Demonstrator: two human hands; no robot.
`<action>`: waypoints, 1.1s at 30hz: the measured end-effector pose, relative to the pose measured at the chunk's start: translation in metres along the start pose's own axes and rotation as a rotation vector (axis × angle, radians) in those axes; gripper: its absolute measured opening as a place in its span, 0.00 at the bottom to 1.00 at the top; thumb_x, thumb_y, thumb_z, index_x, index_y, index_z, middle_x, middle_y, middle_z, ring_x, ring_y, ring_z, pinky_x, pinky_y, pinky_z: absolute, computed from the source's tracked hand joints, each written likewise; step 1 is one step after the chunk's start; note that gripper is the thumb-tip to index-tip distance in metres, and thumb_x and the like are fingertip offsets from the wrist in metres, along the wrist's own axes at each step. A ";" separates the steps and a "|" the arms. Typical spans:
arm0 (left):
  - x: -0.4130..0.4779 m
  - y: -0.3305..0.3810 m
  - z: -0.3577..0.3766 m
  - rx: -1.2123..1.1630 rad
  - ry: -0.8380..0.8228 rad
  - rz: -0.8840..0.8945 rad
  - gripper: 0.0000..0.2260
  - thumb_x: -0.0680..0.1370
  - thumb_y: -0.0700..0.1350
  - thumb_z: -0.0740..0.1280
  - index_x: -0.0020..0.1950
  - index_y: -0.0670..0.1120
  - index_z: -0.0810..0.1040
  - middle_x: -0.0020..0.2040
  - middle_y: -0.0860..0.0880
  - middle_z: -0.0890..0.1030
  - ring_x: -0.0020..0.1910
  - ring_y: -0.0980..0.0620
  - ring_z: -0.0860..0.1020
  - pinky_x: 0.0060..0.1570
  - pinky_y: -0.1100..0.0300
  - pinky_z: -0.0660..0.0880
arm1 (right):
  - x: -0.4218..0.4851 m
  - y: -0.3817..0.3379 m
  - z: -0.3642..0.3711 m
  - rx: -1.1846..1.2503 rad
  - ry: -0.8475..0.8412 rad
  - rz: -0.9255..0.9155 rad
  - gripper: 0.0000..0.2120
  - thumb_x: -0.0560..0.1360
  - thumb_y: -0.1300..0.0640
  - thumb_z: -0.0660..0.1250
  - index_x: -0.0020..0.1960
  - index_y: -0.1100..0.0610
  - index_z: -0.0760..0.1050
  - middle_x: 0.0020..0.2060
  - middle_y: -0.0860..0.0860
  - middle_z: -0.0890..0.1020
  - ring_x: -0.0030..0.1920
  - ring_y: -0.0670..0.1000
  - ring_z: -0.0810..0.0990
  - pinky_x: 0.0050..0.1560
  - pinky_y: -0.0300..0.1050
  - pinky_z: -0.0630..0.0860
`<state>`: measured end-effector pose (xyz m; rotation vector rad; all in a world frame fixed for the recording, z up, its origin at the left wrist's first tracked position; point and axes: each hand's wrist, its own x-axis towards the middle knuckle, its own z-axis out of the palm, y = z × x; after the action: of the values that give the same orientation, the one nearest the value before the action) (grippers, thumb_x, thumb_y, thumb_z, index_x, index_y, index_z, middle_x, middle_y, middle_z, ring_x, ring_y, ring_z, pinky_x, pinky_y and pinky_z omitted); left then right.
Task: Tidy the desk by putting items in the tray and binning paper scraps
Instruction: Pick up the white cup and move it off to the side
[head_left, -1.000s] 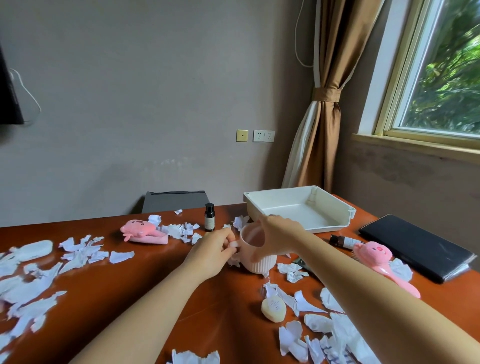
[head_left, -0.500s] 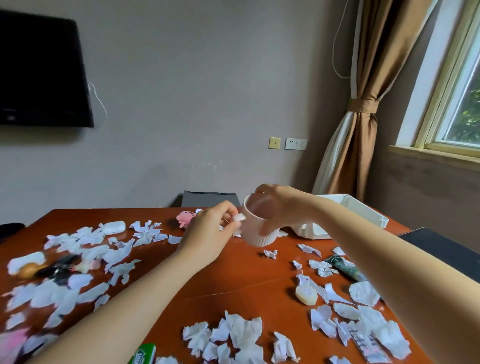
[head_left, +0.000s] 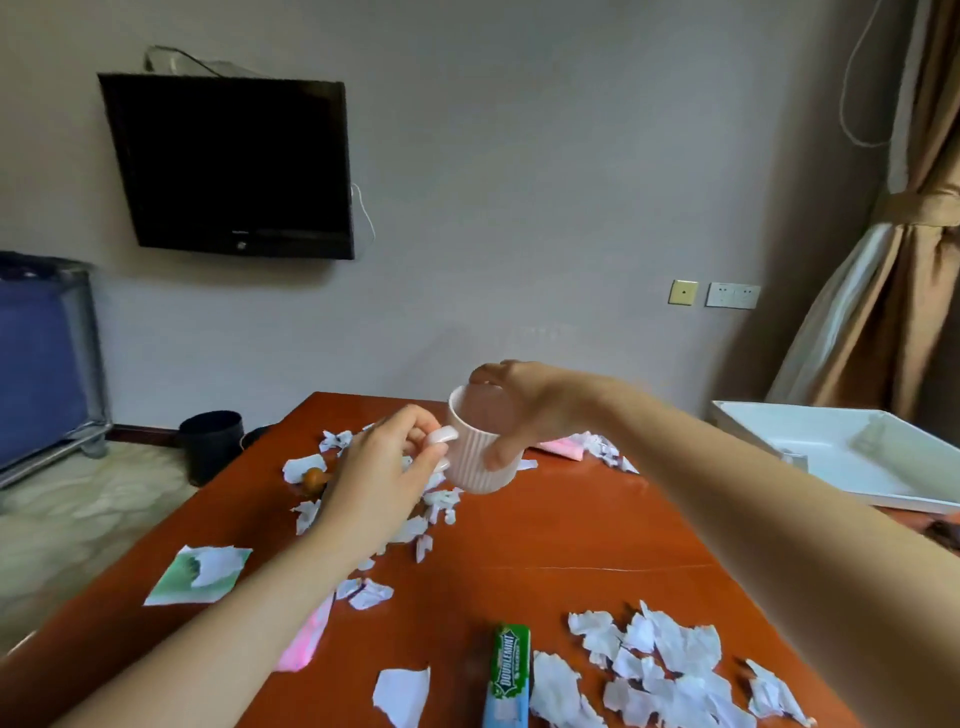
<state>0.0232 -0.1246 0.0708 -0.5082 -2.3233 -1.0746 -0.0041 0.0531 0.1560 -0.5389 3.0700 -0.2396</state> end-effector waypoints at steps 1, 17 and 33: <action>-0.002 -0.011 -0.009 0.011 0.013 -0.018 0.02 0.77 0.46 0.67 0.48 0.49 0.75 0.41 0.56 0.78 0.40 0.58 0.78 0.38 0.61 0.78 | 0.010 -0.011 0.004 0.011 -0.010 -0.022 0.43 0.63 0.48 0.77 0.72 0.50 0.59 0.66 0.49 0.70 0.55 0.49 0.70 0.52 0.44 0.71; -0.019 -0.162 -0.075 -0.055 0.307 -0.258 0.02 0.77 0.43 0.66 0.45 0.49 0.77 0.40 0.55 0.80 0.43 0.51 0.80 0.46 0.49 0.78 | 0.166 -0.145 0.079 0.013 -0.163 -0.236 0.44 0.63 0.54 0.78 0.73 0.54 0.58 0.67 0.53 0.69 0.65 0.55 0.70 0.63 0.53 0.72; -0.009 -0.207 -0.076 0.014 0.435 -0.383 0.03 0.77 0.41 0.65 0.45 0.44 0.78 0.35 0.55 0.77 0.39 0.50 0.78 0.49 0.52 0.72 | 0.229 -0.183 0.102 -0.162 -0.244 -0.286 0.44 0.67 0.54 0.75 0.75 0.54 0.54 0.69 0.53 0.68 0.65 0.55 0.70 0.57 0.48 0.73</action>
<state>-0.0569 -0.3116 -0.0140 0.1779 -2.0731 -1.1967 -0.1535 -0.2099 0.0862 -0.9400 2.7822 0.0708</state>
